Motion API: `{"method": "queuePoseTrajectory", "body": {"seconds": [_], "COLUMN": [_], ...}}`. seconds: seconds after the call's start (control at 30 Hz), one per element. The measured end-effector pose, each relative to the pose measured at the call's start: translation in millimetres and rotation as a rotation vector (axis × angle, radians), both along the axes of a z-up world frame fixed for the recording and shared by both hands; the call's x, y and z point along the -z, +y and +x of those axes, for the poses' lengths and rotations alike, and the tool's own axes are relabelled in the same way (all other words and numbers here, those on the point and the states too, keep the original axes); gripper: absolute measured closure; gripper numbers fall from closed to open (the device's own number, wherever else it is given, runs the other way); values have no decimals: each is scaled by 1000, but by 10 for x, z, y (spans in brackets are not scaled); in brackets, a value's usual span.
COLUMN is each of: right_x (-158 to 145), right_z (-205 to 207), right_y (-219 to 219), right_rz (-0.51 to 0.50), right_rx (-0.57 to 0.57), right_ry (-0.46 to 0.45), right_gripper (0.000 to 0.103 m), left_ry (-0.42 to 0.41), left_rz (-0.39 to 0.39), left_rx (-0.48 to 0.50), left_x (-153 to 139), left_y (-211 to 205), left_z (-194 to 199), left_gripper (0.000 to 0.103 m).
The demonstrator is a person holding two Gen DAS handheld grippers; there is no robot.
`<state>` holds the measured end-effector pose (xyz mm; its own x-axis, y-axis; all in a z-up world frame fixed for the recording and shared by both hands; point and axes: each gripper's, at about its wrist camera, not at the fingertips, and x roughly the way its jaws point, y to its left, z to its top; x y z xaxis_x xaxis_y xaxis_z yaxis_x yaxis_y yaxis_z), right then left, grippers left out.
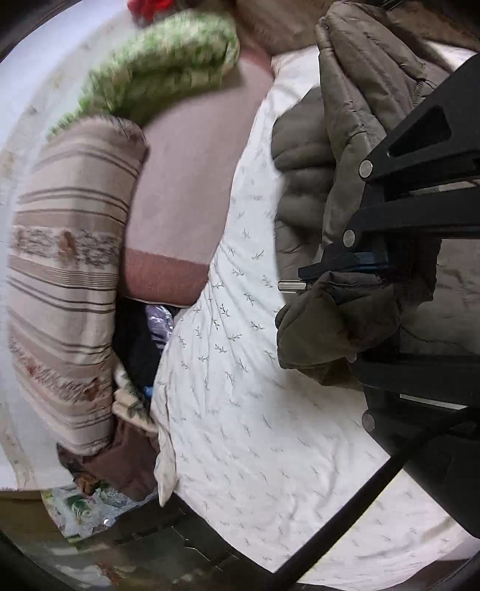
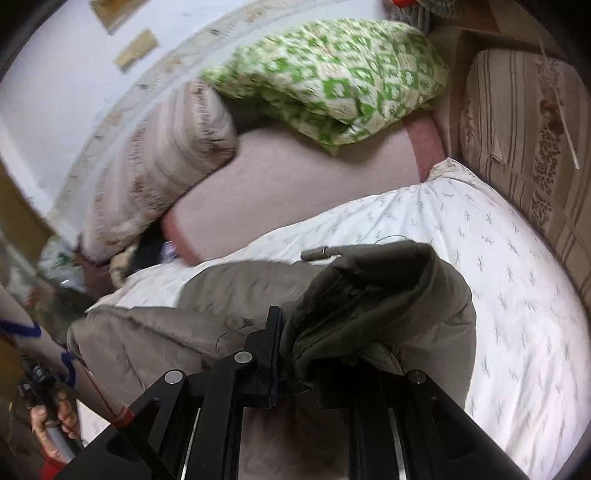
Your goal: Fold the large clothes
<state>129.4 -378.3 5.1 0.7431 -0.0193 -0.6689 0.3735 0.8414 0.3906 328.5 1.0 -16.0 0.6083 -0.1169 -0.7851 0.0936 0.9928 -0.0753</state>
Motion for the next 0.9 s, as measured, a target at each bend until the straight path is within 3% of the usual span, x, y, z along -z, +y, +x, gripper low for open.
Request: {"method": "queuePoseTrajectory", "body": {"seconds": [0.13,0.23,0.3,0.37,0.43,0.47,0.5,0.57,0.63,0.73,0.83,0.9], "right_x": [414,696,799,827,744,690,629,480,338,193,297,485], "right_z": [526,776,883,895,838,782,715,580,485,387,440,578], "right_y": [-248,-405,-473,-491,-487,-479,-465,-395,-288,8,320,520], "right_rz": [33,92,131,161,183,183,168,98,3,-139,-195,-244], "right_rx": [56,82,87,91,84,79,79,99,100,48,-40,-73], "right_ry": [87,113,105,98,57,30,5,-33,-42,-23,20,80], "right_gripper": [85,83,80,76,62,49,25,5,5,6,7,8], "left_ry": [77,113,144,139,110,91,74,26,1,-47,-68,-44], "left_rz": [48,55,13,-78,-166,-217,-249,-275,-259,-146,-27,6], "left_rx": [-20,-20,-20,-3,15,30,34,23,38,93,161,198], "left_x": [470,740,818,737,584,486,406,214,92,3,113,278], "left_y": [-251,-309,-270,-170,-39,39,99,195,184,-66,-472,-724], "left_z": [528,709,762,731,658,603,552,414,298,78,-47,-59], "left_gripper": [83,82,80,66,57,48,44,40,39,39,39,39]}}
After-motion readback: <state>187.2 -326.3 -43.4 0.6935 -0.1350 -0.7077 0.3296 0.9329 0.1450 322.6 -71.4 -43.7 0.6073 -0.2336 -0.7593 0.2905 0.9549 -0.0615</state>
